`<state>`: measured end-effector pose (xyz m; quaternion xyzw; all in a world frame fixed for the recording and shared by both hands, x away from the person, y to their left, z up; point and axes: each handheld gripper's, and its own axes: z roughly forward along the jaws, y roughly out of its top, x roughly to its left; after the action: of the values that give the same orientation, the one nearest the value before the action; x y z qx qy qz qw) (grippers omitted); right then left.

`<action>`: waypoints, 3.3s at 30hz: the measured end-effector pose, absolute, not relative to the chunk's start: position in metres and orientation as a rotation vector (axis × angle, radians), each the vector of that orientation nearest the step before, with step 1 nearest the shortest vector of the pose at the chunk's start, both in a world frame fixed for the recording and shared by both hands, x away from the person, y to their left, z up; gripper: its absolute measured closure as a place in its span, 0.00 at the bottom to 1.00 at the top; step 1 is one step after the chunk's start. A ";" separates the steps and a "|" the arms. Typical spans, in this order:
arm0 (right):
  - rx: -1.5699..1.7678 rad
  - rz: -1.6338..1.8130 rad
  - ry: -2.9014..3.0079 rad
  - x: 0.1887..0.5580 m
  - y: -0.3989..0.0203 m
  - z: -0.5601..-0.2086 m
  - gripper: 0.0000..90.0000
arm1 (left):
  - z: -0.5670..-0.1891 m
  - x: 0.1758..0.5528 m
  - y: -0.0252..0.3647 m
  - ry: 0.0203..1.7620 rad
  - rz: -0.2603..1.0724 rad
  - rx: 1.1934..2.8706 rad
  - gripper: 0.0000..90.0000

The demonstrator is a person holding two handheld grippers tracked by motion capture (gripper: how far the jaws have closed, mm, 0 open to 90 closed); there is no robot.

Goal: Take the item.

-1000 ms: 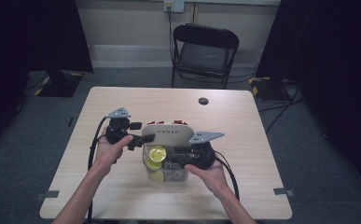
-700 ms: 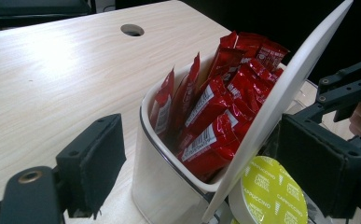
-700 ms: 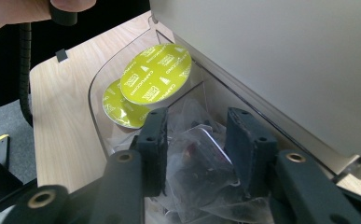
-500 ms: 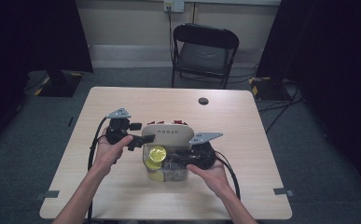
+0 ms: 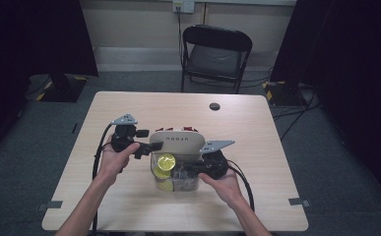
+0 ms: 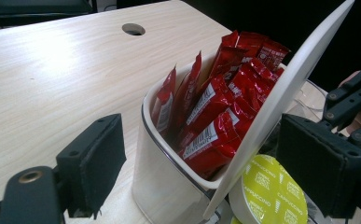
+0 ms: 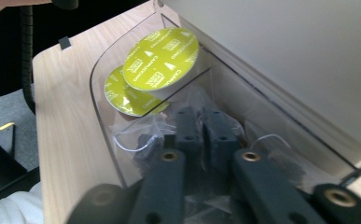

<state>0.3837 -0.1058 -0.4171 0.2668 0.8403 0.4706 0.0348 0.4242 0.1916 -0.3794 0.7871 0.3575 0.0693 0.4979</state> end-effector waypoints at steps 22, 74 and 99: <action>0.847 1.592 2.521 0.381 -0.114 -0.406 1.00 | -0.380 0.424 0.192 0.863 0.164 1.898 0.17; 0.814 1.738 2.394 0.367 -0.144 -0.373 1.00 | -0.381 0.426 0.191 0.875 0.159 1.895 0.14; 0.918 1.688 2.259 0.366 -0.204 -0.366 1.00 | -0.383 0.427 0.190 0.879 0.155 1.906 0.12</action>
<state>0.3657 -0.2043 -0.3658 0.3085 0.7587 0.5670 0.0879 0.4269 0.1898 -0.3825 0.7865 0.3629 0.0640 0.4956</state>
